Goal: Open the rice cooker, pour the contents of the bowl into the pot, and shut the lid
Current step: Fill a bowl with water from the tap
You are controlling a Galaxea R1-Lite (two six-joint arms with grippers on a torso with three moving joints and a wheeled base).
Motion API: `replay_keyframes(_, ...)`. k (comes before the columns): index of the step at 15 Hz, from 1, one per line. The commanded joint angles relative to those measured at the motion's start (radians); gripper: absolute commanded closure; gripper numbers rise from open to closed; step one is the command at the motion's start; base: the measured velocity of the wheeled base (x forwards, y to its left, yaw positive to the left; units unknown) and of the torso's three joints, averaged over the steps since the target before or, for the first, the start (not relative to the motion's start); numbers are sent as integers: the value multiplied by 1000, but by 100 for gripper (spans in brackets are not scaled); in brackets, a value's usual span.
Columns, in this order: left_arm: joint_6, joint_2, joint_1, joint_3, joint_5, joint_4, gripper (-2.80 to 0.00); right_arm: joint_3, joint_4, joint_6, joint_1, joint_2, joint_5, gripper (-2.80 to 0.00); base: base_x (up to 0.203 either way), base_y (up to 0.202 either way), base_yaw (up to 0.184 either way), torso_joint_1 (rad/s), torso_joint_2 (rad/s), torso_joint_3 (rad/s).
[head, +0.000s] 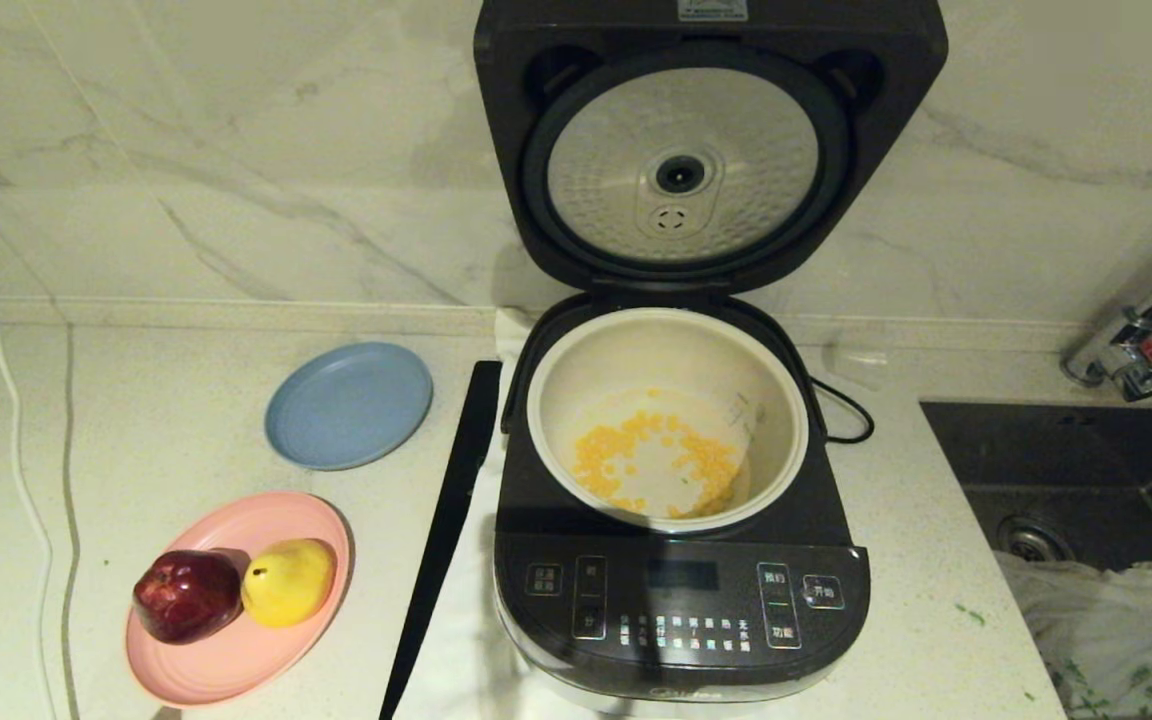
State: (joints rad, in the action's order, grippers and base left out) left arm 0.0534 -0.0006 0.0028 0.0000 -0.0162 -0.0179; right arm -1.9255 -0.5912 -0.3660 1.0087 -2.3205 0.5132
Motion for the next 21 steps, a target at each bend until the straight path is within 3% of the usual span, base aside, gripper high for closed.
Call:
replay_keyframes(1,0,1,0,8,1,-1,0,11,-18,-3,-1,10,4,0,0,0,0,0,0,0)
replay_keyframes(6,0,1,0,8,1,-1,0,33,-105,9,1,67,6,0,0,0,0,0,0,0)
replay_keyframes(13,0,1,0,8,-1,-1,0,364,-122,107,-64,376,9,0,0,0,0,0,0,0)
replay_keyframes(18,0,1,0,8,-1,-1,0,577,-127,115,-213,669,5,0,0,0,0,0,0,0)
replay_keyframes(21,0,1,0,8,-1,-1,0,647,-198,111,-382,817,0,0,0,0,0,0,0,0)
